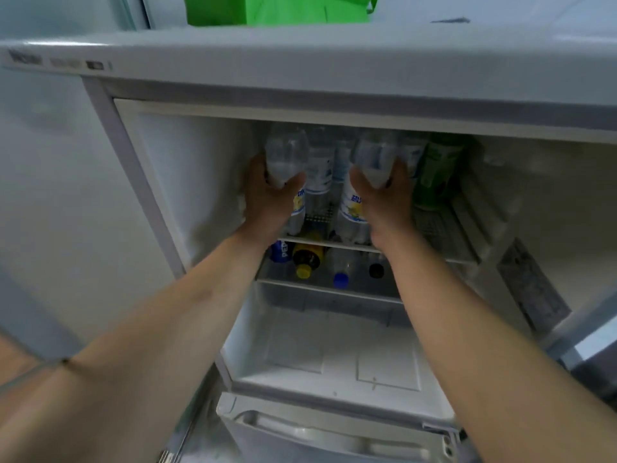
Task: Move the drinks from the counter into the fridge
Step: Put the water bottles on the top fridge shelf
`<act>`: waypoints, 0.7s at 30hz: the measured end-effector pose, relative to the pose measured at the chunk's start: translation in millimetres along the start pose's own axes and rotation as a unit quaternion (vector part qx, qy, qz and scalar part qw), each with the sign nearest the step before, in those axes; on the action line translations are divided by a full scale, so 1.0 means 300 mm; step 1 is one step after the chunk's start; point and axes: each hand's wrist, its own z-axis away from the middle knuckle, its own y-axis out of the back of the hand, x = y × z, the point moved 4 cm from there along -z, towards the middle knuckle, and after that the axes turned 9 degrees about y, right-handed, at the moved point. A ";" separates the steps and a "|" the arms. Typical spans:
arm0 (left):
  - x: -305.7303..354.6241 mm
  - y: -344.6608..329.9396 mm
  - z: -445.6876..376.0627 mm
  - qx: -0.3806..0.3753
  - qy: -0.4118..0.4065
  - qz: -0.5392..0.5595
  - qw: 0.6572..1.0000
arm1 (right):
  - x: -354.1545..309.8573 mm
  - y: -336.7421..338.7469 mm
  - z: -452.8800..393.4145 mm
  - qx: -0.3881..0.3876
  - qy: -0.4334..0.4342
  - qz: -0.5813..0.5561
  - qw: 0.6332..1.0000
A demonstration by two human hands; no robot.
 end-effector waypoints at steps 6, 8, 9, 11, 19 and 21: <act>-0.019 -0.041 -0.076 0.011 -0.014 -0.019 1.000 | 0.067 -0.063 -0.085 -0.002 -0.005 0.041 0.999; -0.025 -0.046 -0.077 0.023 -0.023 -0.024 0.999 | 0.081 -0.086 -0.113 -0.008 -0.010 0.036 0.999; -0.026 -0.047 -0.075 0.030 -0.027 -0.025 0.999 | 0.086 -0.096 -0.129 -0.009 -0.011 0.039 0.999; -0.025 -0.048 -0.072 0.042 -0.034 -0.031 0.998 | 0.093 -0.113 -0.156 -0.010 -0.013 0.051 0.999; -0.010 -0.025 -0.079 0.022 -0.043 -0.100 0.994 | 0.110 -0.110 -0.182 -0.034 -0.030 0.094 0.995; -0.016 -0.014 -0.086 0.011 -0.038 -0.117 0.992 | 0.123 -0.089 -0.166 -0.051 -0.022 0.131 0.990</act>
